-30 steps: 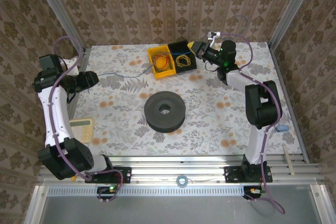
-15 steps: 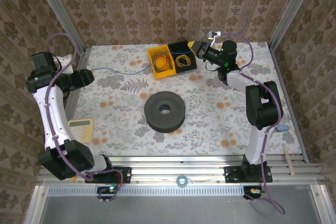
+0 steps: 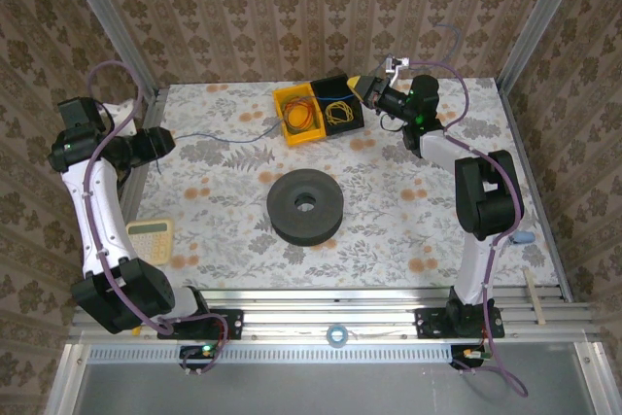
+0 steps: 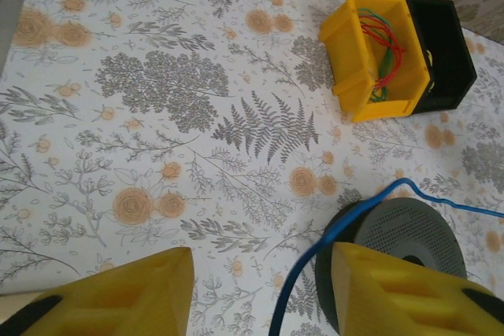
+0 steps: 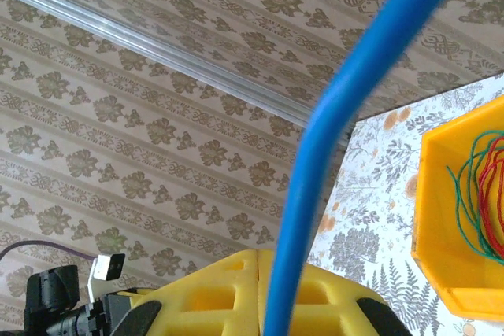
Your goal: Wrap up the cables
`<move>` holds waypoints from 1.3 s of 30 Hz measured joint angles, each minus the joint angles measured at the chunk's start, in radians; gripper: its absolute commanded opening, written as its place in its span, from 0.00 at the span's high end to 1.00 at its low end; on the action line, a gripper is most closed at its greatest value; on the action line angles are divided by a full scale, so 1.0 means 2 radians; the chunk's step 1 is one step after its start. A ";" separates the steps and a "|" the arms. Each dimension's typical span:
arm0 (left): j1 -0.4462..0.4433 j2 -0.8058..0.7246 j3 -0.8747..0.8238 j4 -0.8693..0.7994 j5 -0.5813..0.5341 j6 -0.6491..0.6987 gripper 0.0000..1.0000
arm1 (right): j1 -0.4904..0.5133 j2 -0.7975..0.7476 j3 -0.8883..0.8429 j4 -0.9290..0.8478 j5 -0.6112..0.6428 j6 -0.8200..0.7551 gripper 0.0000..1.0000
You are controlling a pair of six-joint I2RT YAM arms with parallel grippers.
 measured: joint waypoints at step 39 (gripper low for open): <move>-0.017 0.054 0.201 0.015 0.001 -0.067 1.00 | 0.010 0.000 -0.066 -0.087 -0.018 -0.099 1.00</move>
